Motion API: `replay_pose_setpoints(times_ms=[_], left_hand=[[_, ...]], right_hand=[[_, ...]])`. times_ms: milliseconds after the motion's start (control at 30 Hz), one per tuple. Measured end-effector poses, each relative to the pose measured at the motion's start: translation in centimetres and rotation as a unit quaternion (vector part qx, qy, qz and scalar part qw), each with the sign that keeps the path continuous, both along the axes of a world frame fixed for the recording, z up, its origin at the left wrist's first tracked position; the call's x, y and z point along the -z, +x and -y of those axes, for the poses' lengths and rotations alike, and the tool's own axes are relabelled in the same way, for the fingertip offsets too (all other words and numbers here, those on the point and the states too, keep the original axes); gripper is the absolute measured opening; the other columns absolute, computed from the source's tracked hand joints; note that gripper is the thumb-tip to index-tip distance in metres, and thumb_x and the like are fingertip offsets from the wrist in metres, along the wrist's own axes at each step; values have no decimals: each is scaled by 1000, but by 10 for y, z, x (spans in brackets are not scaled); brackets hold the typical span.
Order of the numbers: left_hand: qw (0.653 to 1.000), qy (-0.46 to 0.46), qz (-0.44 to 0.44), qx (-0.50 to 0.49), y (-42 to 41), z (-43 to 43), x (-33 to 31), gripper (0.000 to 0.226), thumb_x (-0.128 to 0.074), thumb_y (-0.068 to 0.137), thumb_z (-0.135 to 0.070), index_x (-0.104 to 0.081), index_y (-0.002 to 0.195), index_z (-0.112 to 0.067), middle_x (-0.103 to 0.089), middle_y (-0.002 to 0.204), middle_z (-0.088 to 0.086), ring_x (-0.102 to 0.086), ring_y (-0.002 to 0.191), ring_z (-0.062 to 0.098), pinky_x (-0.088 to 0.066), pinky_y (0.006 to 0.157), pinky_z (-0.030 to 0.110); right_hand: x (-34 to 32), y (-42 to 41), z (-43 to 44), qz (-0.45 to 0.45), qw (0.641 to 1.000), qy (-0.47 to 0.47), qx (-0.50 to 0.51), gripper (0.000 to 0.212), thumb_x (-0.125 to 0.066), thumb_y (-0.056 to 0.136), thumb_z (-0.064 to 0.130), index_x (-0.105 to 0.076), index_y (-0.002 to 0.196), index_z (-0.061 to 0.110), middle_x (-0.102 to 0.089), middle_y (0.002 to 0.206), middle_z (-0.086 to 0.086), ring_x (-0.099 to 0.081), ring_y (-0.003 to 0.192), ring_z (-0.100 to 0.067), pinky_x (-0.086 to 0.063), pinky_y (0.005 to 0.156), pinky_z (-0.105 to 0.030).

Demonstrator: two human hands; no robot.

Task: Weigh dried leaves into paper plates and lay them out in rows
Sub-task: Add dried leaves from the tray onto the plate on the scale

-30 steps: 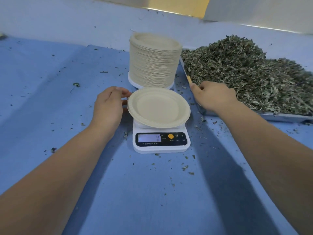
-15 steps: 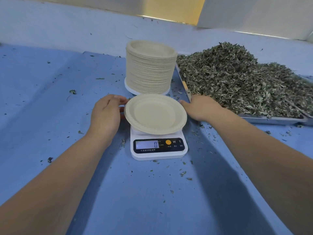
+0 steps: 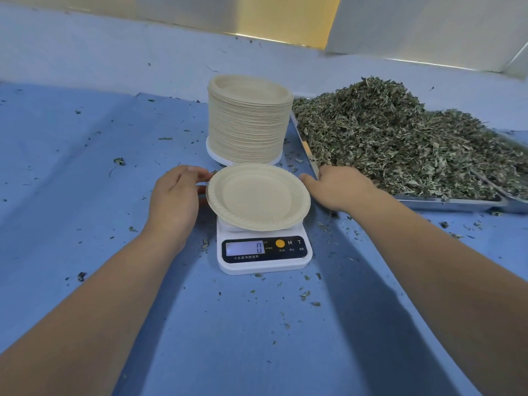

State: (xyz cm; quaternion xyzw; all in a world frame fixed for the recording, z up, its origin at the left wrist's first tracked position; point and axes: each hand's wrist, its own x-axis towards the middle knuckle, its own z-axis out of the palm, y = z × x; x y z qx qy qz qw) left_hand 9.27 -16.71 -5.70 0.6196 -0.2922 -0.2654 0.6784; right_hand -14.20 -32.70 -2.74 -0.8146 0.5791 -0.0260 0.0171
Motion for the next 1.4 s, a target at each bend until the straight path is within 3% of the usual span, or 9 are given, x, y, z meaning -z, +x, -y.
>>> replay_pose_setpoints(times_ms=[233, 333, 600, 767, 967, 1067, 1233, 1300, 1400], left_hand=[[1000, -7, -1, 0, 0, 0, 1, 30, -45, 98, -17, -72, 87, -17, -77, 89, -2, -72, 74, 6, -51, 56, 13], [1000, -4, 6, 3, 1, 1, 3, 31, -44, 98, -18, -72, 87, -19, -77, 91, -2, -72, 76, 7, -51, 57, 14], [1000, 4, 18, 4, 2, 2, 4, 34, -43, 97, -21, -74, 82, -25, -77, 95, -3, -72, 81, 8, -52, 58, 16], [1000, 2, 20, 3, 1, 1, 3, 33, -44, 97, -22, -74, 84, -24, -76, 97, -3, -71, 76, 4, -51, 56, 14], [999, 10, 42, 16, -3, -3, 2, 36, -43, 91, -27, -75, 76, -35, -75, 92, -10, -70, 84, 8, -53, 67, 24], [999, 11, 42, 15, -4, -3, 1, 38, -43, 94, -25, -75, 75, -34, -76, 90, -10, -70, 83, 8, -53, 69, 26], [998, 8, 48, 26, -4, -5, 0, 37, -43, 91, -29, -75, 74, -36, -75, 87, -11, -71, 82, 8, -54, 66, 23], [998, 11, 51, 30, -4, -4, 0, 35, -43, 89, -31, -75, 74, -36, -76, 87, -10, -71, 82, 9, -55, 67, 25], [998, 15, 51, 31, -3, -4, -1, 34, -43, 86, -34, -75, 74, -35, -76, 86, -9, -71, 82, 12, -57, 73, 32]], right_hand=[[-1, -10, -2, 153, 983, -100, 3, 57, -38, 102, 52, -44, 61, 13, -49, 56, -6, -48, 51, -27, -32, 49, -28], [-13, -15, 3, 220, 966, -135, 24, 54, -44, 102, 45, -44, 59, 14, -49, 53, -6, -49, 50, -29, -35, 48, -29], [-13, -21, 2, 211, 969, -123, 23, 49, -41, 104, 40, -52, 68, 9, -52, 56, -8, -50, 52, -29, -38, 49, -29], [-39, -8, -3, 286, 944, -167, -17, 51, -41, 104, 41, -52, 70, 5, -48, 55, -7, -44, 50, -25, -37, 53, -32], [-72, 32, -41, 329, 913, -215, -112, 45, -45, 103, 38, -42, 60, 24, -43, 52, 6, -38, 47, -7, -29, 48, -27], [-68, 54, -69, 328, 911, -173, -181, 36, -47, 102, 41, -61, 75, 22, -61, 64, 4, -54, 58, -14, -42, 55, -32], [-50, 68, -89, 159, 950, -11, -269, 30, -49, 100, 53, -66, 111, 31, -68, 99, 11, -63, 96, -14, -52, 82, -34], [-52, 64, -88, 187, 941, 16, -282, 29, -52, 99, 52, -66, 116, 33, -68, 106, 13, -62, 104, -9, -51, 88, -31], [-60, 53, -81, 268, 922, -6, -278, 22, -57, 99, 43, -69, 111, 29, -69, 101, 18, -61, 101, 3, -45, 84, -14]])
